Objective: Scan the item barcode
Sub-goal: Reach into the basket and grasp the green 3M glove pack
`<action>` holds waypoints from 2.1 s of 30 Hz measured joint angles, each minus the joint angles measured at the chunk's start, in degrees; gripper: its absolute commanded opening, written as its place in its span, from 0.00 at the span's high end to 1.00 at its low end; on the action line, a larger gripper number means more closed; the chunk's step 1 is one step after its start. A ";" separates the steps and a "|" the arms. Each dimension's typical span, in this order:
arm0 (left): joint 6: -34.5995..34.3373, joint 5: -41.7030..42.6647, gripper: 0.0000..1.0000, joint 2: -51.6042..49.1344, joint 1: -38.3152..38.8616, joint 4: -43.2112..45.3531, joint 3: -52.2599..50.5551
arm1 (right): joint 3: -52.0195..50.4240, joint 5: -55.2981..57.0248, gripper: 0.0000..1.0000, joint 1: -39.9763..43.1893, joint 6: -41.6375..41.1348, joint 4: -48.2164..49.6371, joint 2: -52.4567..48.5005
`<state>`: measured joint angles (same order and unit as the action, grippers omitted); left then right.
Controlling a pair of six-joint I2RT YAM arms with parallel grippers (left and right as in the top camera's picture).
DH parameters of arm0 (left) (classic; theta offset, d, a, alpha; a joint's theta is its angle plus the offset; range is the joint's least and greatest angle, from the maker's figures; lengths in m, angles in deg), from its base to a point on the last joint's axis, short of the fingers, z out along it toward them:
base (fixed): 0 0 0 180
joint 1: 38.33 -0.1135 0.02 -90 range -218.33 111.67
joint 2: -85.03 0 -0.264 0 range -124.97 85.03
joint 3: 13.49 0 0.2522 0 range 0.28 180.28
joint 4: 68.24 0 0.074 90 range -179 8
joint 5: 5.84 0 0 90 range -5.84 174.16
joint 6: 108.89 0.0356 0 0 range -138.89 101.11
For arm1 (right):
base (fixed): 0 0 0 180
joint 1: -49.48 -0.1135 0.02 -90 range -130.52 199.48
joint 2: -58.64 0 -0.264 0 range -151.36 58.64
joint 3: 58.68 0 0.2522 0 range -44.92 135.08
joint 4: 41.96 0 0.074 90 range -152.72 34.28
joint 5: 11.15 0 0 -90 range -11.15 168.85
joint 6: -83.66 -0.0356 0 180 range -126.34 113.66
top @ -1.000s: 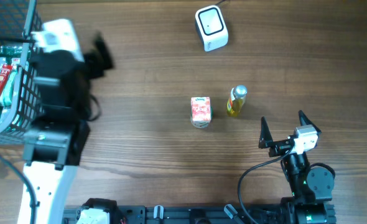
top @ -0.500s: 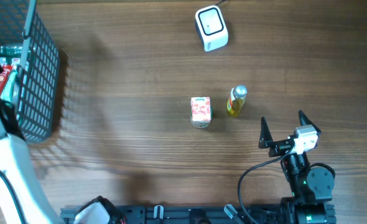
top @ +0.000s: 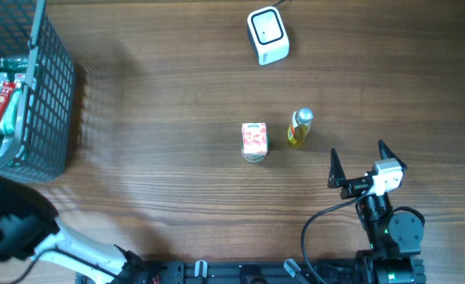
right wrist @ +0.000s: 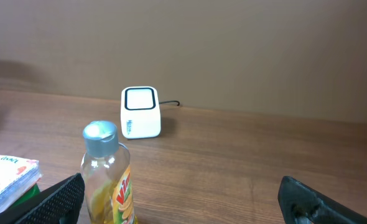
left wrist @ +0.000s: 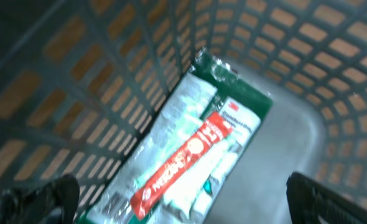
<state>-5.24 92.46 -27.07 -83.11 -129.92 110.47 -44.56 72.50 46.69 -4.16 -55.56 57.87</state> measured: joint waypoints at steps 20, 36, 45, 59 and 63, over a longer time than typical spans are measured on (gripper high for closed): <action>16.52 1.09 0.00 -17.46 1.42 -6.32 9.44 | 0.00 0.00 0.01 0.00 0.00 0.00 0.00; 28.57 3.91 0.01 -26.75 1.55 -6.73 9.75 | 0.00 0.00 0.00 0.00 0.00 0.00 0.00; 29.22 2.01 0.30 -27.58 1.53 -5.57 10.43 | 0.00 0.00 0.00 0.00 0.00 0.00 0.00; 26.69 2.25 0.00 -27.19 1.88 -3.23 9.40 | 0.00 0.02 0.00 0.00 0.00 0.00 0.00; 26.32 2.01 0.00 -26.64 1.92 -2.38 8.72 | 0.00 0.02 0.00 0.00 0.00 0.00 0.00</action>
<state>21.08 94.47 -53.71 -81.18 -132.30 119.19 -44.56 72.53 46.69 -4.16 -55.56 57.87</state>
